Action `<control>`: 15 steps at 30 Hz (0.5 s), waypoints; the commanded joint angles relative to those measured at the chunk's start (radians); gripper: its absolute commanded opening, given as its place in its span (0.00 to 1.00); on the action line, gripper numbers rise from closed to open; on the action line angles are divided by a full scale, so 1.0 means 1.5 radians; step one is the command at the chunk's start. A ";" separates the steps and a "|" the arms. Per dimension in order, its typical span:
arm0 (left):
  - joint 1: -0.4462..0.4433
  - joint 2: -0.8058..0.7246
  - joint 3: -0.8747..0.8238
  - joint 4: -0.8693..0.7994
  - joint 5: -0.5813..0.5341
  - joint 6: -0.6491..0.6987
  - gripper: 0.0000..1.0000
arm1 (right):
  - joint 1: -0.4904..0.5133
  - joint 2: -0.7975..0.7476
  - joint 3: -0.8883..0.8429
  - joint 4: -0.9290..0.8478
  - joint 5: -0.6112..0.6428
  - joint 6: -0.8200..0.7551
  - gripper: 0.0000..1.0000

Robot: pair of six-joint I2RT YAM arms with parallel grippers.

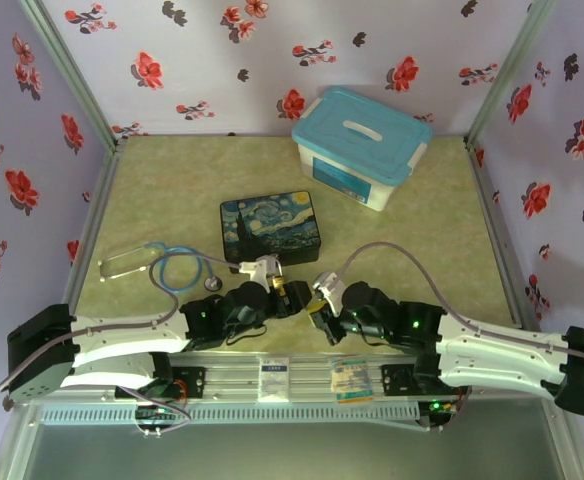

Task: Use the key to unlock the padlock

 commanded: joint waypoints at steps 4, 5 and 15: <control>0.001 0.001 0.005 0.012 0.004 0.016 0.48 | -0.002 0.030 0.037 0.020 -0.016 -0.027 0.00; 0.002 0.005 0.005 0.016 0.004 0.015 0.47 | -0.002 0.032 0.038 0.020 -0.017 -0.027 0.00; 0.003 0.021 0.035 -0.033 0.018 0.044 0.23 | -0.002 0.020 0.024 0.025 0.005 -0.016 0.00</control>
